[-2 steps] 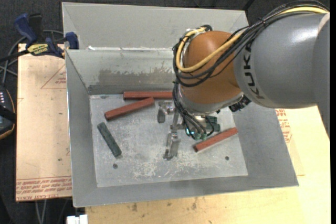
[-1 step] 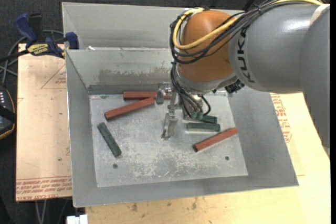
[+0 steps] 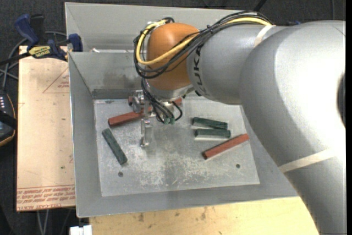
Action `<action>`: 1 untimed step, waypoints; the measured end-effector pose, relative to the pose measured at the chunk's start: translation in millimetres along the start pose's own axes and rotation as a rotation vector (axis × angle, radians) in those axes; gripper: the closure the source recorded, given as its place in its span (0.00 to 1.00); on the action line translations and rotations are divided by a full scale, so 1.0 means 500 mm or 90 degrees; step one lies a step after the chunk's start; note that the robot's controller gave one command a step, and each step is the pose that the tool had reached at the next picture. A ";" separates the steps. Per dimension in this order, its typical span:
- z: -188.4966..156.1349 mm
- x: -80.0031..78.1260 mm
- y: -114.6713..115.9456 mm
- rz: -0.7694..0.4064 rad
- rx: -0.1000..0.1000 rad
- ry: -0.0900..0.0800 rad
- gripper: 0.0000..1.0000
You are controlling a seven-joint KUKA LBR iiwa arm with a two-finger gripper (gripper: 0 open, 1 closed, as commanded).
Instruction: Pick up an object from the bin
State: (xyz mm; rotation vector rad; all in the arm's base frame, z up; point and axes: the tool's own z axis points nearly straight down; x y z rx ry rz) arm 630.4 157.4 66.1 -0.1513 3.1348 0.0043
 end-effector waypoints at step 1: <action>-0.012 -0.001 -0.004 0.002 0.000 0.000 1.00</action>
Offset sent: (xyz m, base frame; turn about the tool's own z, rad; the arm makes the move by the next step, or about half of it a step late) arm 0.0000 0.0000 0.0000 0.0000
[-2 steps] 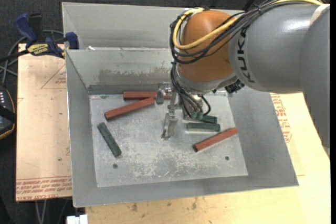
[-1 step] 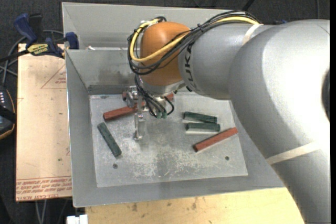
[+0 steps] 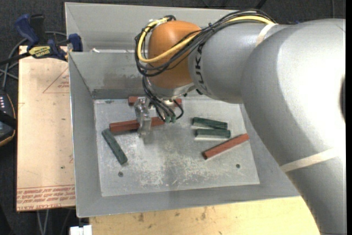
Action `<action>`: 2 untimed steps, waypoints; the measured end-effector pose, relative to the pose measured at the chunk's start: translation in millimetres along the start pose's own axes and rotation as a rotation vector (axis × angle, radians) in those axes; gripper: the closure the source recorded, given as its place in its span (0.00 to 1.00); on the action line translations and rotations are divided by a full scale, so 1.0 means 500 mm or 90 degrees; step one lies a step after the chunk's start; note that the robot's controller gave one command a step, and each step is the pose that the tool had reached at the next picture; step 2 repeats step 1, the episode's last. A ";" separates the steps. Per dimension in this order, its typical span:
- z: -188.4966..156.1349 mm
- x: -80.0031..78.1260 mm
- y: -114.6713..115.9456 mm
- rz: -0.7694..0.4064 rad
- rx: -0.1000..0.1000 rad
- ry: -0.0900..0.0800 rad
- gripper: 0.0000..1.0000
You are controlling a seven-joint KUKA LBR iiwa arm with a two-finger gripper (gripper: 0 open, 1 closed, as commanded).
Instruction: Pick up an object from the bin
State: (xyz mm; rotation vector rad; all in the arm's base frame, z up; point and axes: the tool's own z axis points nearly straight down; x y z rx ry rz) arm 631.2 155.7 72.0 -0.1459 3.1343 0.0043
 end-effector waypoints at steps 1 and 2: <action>-0.295 0.013 0.065 -0.064 0.000 -0.005 1.00; -0.295 0.013 0.065 -0.064 0.000 -0.005 1.00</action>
Offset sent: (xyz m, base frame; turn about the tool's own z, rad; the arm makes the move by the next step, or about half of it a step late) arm -0.0122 0.0294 0.1422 -0.1008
